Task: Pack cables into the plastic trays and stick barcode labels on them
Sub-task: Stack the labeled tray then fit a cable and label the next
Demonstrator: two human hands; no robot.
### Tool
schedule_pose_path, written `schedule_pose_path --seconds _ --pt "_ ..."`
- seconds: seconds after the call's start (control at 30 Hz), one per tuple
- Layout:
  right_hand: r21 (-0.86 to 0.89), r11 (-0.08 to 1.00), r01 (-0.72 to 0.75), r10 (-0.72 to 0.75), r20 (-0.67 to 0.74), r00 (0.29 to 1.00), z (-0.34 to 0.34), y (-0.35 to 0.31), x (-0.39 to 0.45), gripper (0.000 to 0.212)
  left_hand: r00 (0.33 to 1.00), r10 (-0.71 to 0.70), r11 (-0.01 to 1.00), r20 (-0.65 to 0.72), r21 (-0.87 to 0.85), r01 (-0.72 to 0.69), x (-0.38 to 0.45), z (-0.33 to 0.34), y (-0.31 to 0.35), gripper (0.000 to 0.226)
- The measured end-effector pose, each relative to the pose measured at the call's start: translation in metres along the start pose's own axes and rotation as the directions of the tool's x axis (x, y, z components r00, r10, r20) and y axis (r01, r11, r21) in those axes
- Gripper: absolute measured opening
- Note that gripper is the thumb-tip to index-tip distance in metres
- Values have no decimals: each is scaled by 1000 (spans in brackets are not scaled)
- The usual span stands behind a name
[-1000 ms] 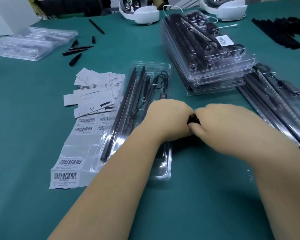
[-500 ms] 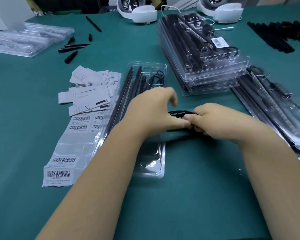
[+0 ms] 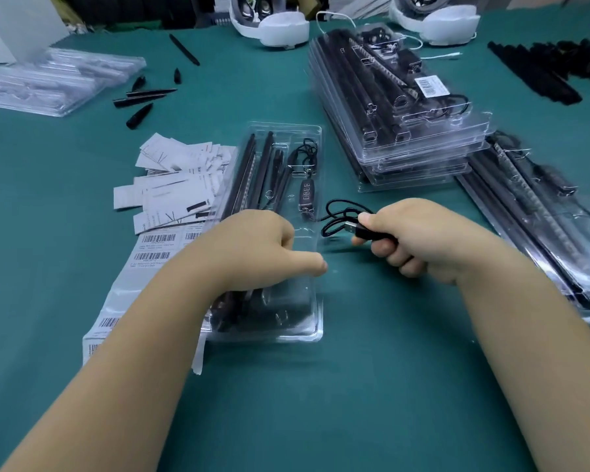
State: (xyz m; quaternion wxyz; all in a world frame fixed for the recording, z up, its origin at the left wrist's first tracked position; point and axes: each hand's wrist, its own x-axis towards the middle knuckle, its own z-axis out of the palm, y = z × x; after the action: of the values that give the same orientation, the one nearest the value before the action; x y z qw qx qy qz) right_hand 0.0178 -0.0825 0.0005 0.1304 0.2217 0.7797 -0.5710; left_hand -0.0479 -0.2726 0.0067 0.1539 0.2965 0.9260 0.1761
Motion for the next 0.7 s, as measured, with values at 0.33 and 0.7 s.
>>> schedule_pose_path --seconds 0.33,0.7 --pt "312 950 -28 3 79 997 -1 -3 -6 32 997 26 852 71 -523 16 0 -3 -16 34" --pt "441 891 -107 24 188 982 10 -5 -15 33 999 23 895 40 -446 -3 -2 -2 -10 32"
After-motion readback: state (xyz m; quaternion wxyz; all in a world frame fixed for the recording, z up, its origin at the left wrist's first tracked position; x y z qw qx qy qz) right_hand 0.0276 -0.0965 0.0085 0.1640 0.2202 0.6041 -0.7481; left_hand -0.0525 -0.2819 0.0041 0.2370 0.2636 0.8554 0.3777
